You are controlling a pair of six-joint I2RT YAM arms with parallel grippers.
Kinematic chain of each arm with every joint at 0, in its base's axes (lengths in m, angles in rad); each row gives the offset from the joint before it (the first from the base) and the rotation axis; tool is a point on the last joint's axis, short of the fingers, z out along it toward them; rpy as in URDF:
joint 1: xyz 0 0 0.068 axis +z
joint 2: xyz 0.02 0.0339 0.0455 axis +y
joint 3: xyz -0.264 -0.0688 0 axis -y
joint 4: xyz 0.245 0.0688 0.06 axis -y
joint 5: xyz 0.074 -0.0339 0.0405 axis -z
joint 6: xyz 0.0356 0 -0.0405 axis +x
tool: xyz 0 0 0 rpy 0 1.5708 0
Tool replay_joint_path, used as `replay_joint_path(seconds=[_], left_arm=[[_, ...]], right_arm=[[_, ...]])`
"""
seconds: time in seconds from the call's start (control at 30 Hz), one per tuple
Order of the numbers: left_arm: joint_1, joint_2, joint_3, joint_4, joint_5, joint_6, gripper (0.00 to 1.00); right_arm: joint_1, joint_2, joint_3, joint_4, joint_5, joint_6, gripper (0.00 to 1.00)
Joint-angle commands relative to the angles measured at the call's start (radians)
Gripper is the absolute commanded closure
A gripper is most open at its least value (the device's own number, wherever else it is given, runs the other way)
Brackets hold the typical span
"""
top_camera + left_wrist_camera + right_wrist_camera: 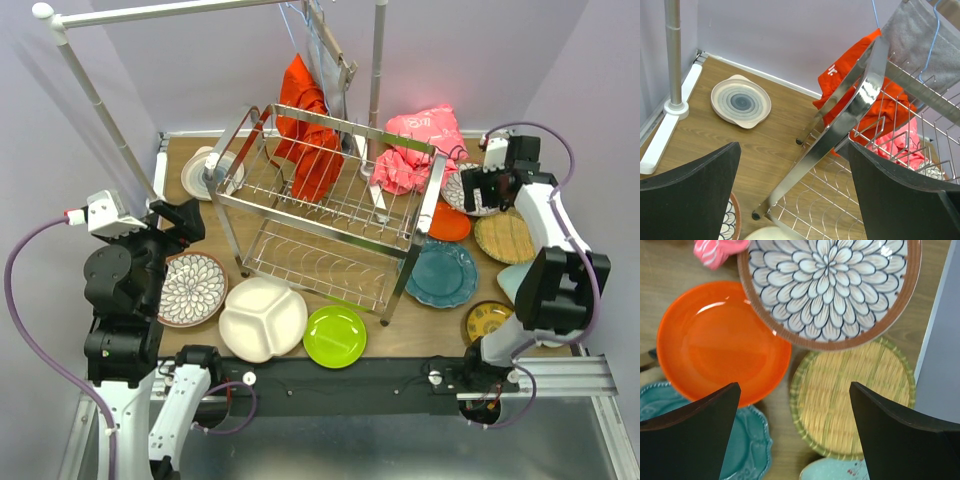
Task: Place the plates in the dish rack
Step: Grab a plate with the right arm
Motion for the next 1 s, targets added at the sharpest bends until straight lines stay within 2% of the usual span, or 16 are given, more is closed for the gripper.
replay_joint_path(seconds=[0.0,0.13,0.27,0.37,0.63,0.97], left_arm=[[-0.004,-0.028,-0.026,0.020,-0.026,-0.003,0.02],[-0.004,-0.034,-0.035,0.017,-0.034,-0.009,0.01],[-0.004,-0.022,-0.027,0.017,-0.043,-0.009,0.01],[-0.004,-0.019,-0.023,0.017,-0.050,-0.010,0.01],[-0.004,-0.023,-0.021,0.017,-0.069,-0.027,0.02],[-0.004,-0.013,-0.015,0.019,-0.065,-0.032,0.01]], right_arm=[[-0.026,0.135,0.114,-0.022,-0.114,-0.028,0.00],[-0.026,0.288,0.218,-0.028,-0.151,-0.054,0.00],[-0.025,0.356,0.271,-0.026,-0.215,-0.085,0.00],[-0.009,0.400,0.301,-0.026,-0.209,-0.122,0.01],[0.040,0.480,0.323,-0.019,-0.195,-0.174,0.10],[0.064,0.560,0.352,0.015,-0.083,-0.171,0.27]])
